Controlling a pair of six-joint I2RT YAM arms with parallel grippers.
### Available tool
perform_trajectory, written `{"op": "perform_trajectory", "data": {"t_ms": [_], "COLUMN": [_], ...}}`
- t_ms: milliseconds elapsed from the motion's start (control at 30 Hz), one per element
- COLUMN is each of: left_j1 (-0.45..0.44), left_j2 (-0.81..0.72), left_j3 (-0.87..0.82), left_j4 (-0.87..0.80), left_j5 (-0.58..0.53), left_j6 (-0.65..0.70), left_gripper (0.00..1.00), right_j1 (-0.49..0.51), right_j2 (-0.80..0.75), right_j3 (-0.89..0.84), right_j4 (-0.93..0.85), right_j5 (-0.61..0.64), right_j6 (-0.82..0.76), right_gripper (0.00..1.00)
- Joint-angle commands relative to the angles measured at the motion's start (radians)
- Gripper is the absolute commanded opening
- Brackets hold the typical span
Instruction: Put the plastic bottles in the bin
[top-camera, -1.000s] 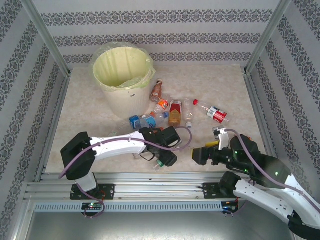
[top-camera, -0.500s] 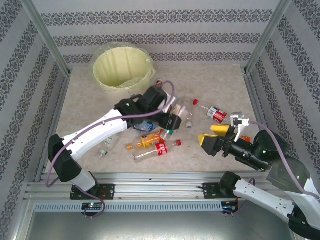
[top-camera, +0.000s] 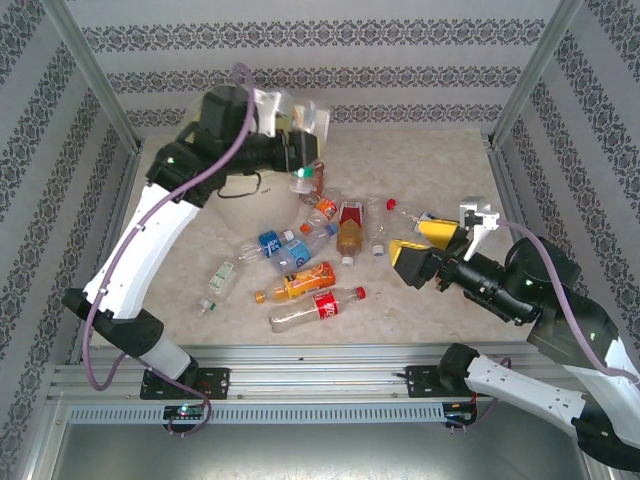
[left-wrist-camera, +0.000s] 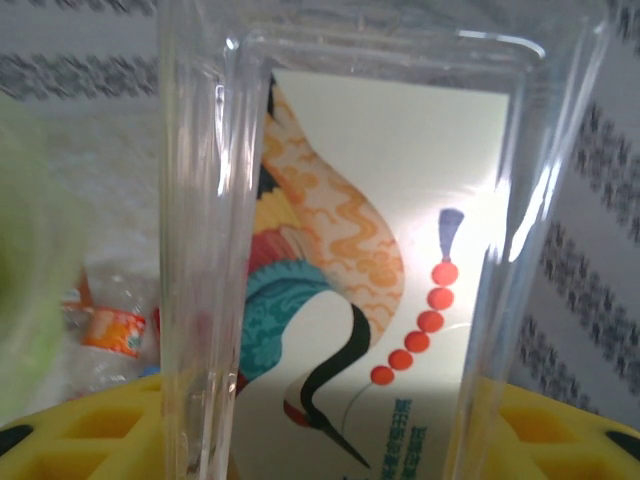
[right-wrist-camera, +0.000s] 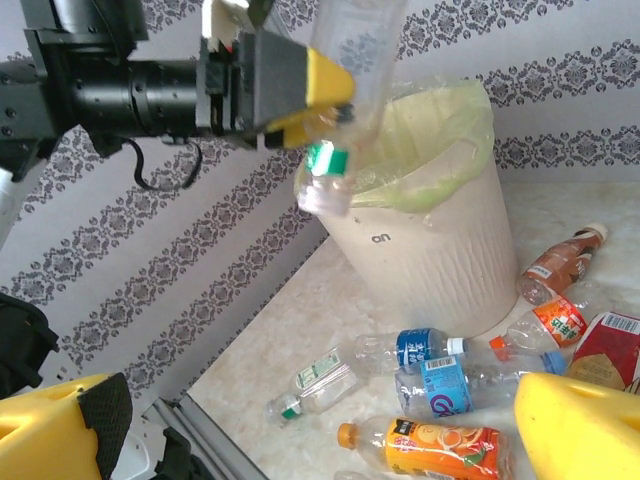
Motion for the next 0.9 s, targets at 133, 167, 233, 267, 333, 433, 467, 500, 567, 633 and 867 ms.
{"op": "perform_trajectory", "data": {"t_ms": [133,167,233,267,333,433,467,500,567,633,867], "left_j1": [0.175,0.196,0.232,0.249,0.272,0.288,0.293,0.297,0.301,0.302,0.302], "left_j2": [0.082,0.099,0.127,0.14,0.166,0.216,0.236,0.253,0.29,0.326,0.393], "left_j3": [0.155,0.176,0.208,0.219,0.236,0.276,0.289,0.298,0.316,0.344,0.354], "left_j4": [-0.042,-0.05,-0.065,-0.067,-0.072,-0.106,-0.12,-0.131,-0.151,-0.182,-0.238], "left_j5": [-0.035,-0.042,-0.065,-0.071,-0.097,-0.155,-0.161,-0.161,-0.153,-0.15,-0.162], "left_j6": [-0.074,-0.074,-0.078,-0.084,-0.078,-0.048,-0.04,-0.034,-0.005,0.028,0.09], "left_gripper": [0.53,0.53,0.53,0.53,0.53,0.53,0.53,0.53,0.54,0.54,0.54], "right_j1": [-0.011,-0.011,-0.011,-0.01,-0.011,-0.011,-0.012,-0.011,-0.011,-0.012,-0.011], "right_j2": [0.013,0.011,0.008,0.005,-0.001,-0.011,-0.012,-0.014,-0.023,-0.029,-0.044], "right_j3": [0.002,-0.002,-0.012,-0.017,-0.026,-0.038,-0.041,-0.042,-0.047,-0.051,-0.066], "right_j4": [0.019,0.018,0.015,0.012,0.006,-0.01,-0.02,-0.028,-0.041,-0.053,-0.077], "right_j5": [0.037,0.038,0.041,0.042,0.046,0.057,0.06,0.062,0.062,0.066,0.082], "right_j6": [-0.01,-0.006,0.002,0.004,0.008,0.017,0.02,0.021,0.027,0.031,0.041], "right_gripper": [0.98,0.98,0.98,0.98,0.98,0.98,0.98,0.98,0.98,0.98,0.98]}}
